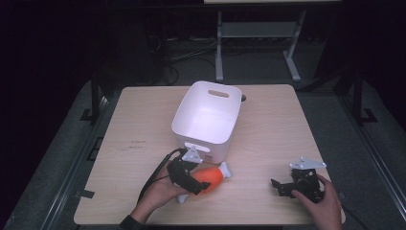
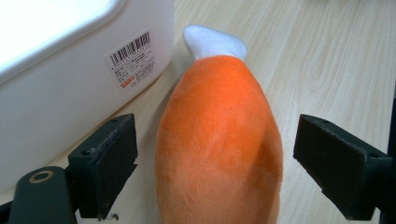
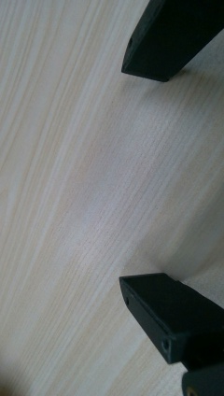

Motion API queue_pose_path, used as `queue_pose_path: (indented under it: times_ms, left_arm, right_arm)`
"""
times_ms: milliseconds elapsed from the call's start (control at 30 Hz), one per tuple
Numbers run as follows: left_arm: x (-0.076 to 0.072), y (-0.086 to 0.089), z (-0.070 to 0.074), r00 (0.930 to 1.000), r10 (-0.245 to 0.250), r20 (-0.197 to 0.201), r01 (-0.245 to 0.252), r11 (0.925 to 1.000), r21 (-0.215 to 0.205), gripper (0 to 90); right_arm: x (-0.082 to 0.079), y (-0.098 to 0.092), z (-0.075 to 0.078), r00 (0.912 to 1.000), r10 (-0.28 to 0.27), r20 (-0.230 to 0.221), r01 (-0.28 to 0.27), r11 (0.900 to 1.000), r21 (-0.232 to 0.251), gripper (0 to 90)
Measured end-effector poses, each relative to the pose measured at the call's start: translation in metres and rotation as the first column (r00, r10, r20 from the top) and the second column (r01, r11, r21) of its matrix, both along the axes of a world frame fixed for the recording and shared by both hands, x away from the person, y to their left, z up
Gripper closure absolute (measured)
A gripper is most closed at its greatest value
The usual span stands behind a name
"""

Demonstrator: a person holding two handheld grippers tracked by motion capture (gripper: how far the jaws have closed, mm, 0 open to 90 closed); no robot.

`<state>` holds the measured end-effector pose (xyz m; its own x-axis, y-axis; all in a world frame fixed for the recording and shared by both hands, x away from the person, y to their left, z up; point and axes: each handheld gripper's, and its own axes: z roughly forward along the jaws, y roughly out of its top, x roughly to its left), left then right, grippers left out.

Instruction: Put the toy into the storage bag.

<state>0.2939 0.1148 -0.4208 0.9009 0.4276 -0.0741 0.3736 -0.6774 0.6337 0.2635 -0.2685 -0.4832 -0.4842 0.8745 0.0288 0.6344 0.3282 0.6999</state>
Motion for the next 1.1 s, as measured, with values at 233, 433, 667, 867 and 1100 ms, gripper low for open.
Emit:
queue_pose_path:
  times_ms: [233,433,667,867,1100]
  left_arm:
    - [0.007,-0.003,-0.008,0.9996,-0.019,-0.021,0.020,0.9997,0.018,12.8]
    - [0.008,-0.006,-0.016,0.9980,-0.030,-0.056,0.031,0.9995,0.012,12.8]
    - [0.008,-0.009,-0.023,0.9960,-0.048,-0.076,0.049,0.9986,0.018,12.8]
    - [0.006,-0.013,-0.029,0.9949,-0.065,-0.077,0.070,0.9953,0.067,13.0]
    - [0.006,-0.013,-0.030,0.9958,-0.061,-0.069,0.065,0.9955,0.069,14.3]
  right_arm:
    - [0.000,0.000,0.000,1.0000,0.000,0.000,0.000,1.000,-0.001,0.5]
    - [0.000,0.000,0.000,1.0000,0.000,0.000,0.000,1.000,0.000,0.5]
    - [0.000,0.000,0.000,1.0000,0.000,0.000,0.000,1.000,-0.001,0.5]
    - [0.000,0.000,0.000,1.0000,0.001,0.000,-0.001,1.000,0.000,0.5]
    - [0.000,0.000,0.000,1.0000,0.001,0.000,-0.001,1.000,0.000,0.5]
